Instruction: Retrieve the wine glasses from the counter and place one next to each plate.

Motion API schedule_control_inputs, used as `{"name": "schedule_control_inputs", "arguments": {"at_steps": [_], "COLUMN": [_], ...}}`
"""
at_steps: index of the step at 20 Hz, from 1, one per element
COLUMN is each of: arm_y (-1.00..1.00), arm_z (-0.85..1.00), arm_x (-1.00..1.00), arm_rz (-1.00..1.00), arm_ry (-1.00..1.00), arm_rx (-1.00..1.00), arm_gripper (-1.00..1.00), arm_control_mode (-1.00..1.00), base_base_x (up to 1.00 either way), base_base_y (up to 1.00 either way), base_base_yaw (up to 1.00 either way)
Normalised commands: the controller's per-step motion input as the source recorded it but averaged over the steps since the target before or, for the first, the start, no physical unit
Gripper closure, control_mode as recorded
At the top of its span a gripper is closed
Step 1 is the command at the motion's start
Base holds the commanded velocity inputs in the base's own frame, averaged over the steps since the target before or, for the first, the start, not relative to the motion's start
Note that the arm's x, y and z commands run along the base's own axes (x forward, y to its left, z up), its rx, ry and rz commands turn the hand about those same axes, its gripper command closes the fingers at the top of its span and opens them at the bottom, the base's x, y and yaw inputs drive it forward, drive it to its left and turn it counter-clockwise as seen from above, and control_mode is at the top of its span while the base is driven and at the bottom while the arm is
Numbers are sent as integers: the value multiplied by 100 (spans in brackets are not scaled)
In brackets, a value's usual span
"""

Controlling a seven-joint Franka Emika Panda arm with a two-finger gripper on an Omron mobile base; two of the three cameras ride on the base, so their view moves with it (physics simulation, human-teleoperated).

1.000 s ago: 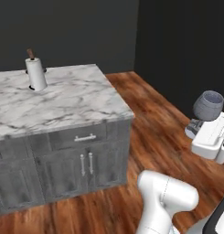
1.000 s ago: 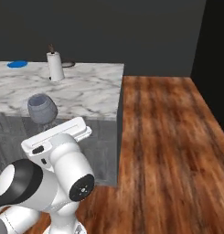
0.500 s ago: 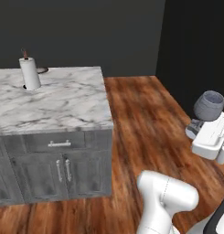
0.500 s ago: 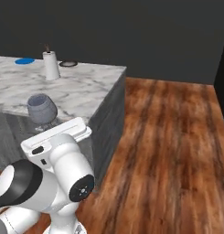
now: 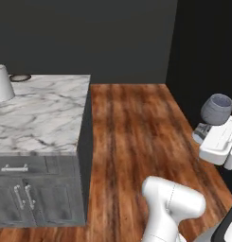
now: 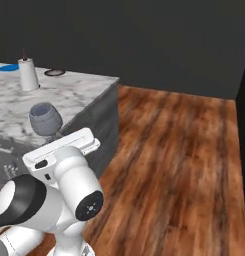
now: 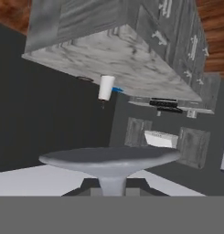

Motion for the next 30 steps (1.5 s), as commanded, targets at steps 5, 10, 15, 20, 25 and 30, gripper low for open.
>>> {"name": "schedule_control_inputs", "arguments": {"at_steps": [5, 10, 15, 20, 25, 30], "arm_y": [0, 0, 0, 0, 0, 0], "arm_z": [0, 0, 0, 0, 0, 0], "arm_x": [0, 0, 0, 0, 0, 0], "arm_rz": [0, 0, 0, 0, 0, 0], "arm_ry": [0, 0, 0, 0, 0, 0], "arm_rx": [0, 0, 0, 0, 0, 0], "arm_gripper": [100, 100, 100, 100, 100, 100], "arm_control_mode": [100, 100, 100, 100, 100, 100], "base_base_x": [100, 100, 96, 94, 79, 74], "base_base_y": [-100, -100, -100, -100, -100, -100], "base_base_yaw": [35, 45, 41, 40, 29, 25]}}
